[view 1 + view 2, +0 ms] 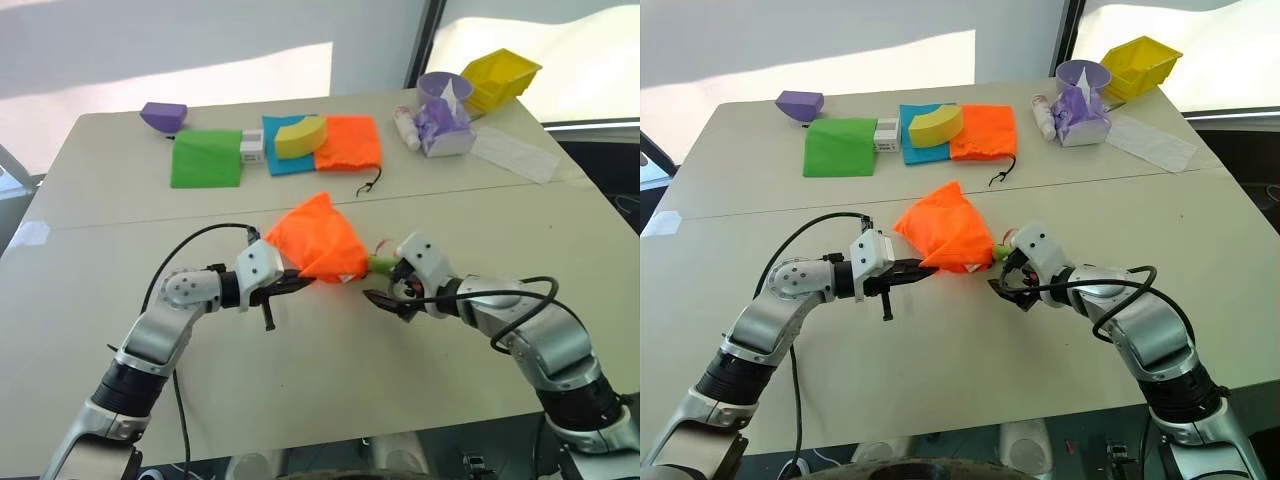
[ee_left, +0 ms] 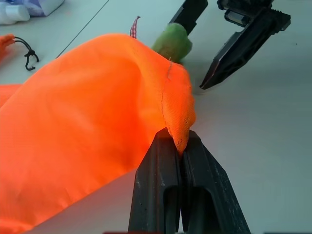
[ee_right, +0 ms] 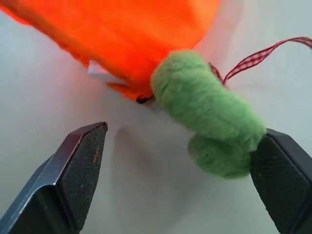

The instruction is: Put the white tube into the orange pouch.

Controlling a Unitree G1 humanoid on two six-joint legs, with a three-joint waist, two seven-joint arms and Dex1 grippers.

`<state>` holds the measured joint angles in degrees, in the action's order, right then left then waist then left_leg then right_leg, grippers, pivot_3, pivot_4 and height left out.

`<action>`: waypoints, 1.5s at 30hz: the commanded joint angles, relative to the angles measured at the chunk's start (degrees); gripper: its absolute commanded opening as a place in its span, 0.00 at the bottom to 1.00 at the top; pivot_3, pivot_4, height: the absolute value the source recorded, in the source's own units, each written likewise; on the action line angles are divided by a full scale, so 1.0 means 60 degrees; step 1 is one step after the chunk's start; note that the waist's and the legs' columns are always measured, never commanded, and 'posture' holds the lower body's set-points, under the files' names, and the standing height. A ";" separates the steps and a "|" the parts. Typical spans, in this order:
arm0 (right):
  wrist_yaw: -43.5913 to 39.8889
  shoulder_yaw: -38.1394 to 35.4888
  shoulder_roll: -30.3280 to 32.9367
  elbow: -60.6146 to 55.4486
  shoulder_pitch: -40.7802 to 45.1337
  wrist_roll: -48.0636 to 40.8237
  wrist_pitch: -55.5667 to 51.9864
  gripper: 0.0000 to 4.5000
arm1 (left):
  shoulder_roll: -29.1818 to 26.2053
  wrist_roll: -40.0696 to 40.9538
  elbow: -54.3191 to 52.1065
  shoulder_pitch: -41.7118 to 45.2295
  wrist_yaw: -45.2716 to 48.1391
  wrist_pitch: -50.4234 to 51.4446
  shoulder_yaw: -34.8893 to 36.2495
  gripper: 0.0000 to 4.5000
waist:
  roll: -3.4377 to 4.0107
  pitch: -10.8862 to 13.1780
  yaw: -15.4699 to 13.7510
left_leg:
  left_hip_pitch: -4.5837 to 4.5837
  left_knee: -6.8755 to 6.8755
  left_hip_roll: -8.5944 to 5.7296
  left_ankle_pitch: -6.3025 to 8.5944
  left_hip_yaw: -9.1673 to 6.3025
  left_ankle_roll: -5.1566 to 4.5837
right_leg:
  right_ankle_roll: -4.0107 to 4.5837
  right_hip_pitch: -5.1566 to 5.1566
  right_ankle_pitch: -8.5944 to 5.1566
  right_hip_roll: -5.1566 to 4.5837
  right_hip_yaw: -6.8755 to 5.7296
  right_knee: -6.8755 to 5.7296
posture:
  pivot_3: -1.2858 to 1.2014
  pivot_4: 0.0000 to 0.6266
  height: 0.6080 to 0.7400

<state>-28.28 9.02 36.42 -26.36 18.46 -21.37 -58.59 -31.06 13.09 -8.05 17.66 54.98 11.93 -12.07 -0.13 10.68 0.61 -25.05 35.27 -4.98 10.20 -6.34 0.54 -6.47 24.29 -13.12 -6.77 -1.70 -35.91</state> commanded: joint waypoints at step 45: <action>-0.2297 -0.2155 0.0930 0.0141 -0.0318 -0.1102 0.1093 0.00 | -0.0391 0.4335 -0.1456 0.0566 0.0343 0.3589 0.2202 0.97 | -0.0004 0.0005 -0.0029 | -0.0006 0.0000 -0.0005 0.0001 -0.0010 0.0001 | -0.0037 0.0001 -0.0026 -0.0004 -0.0003 -0.0001 | 0.52 0.24 1.00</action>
<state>-41.24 -0.03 40.98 -24.77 15.77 -26.27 -52.17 -32.73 39.47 -15.51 19.99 55.93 33.48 2.29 -0.15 10.70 0.44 -25.08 35.27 -5.02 10.20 -6.36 0.54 -6.60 24.29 -13.22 -6.80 -1.71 -35.90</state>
